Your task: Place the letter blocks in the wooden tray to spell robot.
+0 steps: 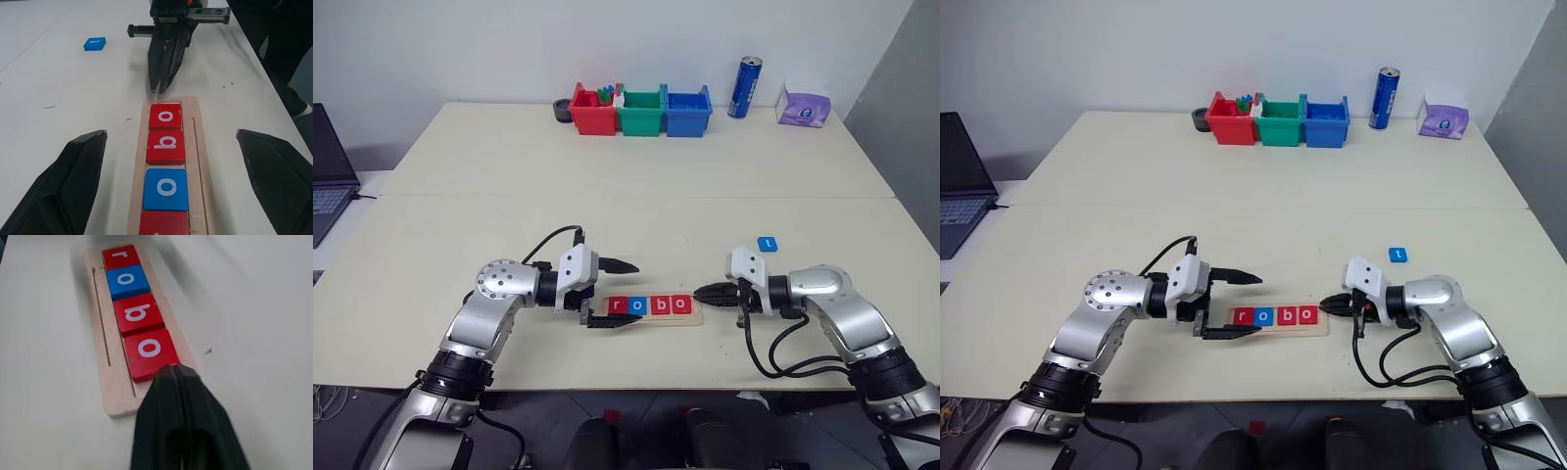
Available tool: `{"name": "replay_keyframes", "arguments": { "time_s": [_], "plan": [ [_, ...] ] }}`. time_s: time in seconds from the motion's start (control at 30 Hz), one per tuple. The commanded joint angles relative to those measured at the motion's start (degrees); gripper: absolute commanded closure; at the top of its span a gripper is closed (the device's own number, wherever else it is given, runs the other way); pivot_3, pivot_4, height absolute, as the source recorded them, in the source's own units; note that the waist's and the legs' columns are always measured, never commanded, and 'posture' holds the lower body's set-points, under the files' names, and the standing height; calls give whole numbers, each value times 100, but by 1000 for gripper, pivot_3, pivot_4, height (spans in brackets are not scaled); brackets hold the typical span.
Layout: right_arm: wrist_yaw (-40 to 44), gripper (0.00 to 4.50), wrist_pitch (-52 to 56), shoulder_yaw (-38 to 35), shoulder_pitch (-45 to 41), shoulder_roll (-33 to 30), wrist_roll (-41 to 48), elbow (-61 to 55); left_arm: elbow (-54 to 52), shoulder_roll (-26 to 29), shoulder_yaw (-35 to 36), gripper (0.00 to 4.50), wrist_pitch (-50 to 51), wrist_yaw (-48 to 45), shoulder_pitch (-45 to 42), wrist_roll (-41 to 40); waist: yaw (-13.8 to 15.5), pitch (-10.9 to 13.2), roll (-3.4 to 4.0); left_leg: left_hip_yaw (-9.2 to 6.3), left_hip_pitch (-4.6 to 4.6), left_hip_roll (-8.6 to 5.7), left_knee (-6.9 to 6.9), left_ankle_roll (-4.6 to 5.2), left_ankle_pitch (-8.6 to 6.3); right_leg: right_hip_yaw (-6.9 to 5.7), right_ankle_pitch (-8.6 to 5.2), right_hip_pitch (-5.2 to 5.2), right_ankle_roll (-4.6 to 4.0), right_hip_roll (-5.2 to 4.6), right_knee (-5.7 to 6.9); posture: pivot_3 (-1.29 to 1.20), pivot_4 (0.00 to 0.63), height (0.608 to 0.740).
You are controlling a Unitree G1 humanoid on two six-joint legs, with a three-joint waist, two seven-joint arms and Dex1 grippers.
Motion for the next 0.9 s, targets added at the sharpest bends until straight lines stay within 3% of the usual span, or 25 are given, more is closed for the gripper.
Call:
{"name": "replay_keyframes", "arguments": {
  "time_s": [0.03,0.9],
  "plan": [
    [22,4465,-220,-27,92,-99,-55,-224,-53,-6,-3,0,-85,-14,-108,-14,0,0,0,0,0,0,0,0,0,0,0,0,0,0,0,0,150,740],
    [-101,4465,-342,328,-118,368,-309,-19,-258,21,22,0,-21,31,69,-45,-2,0,0,-1,2,0,0,0,0,0,0,0,0,1,2,0,150,740]
  ]
}}
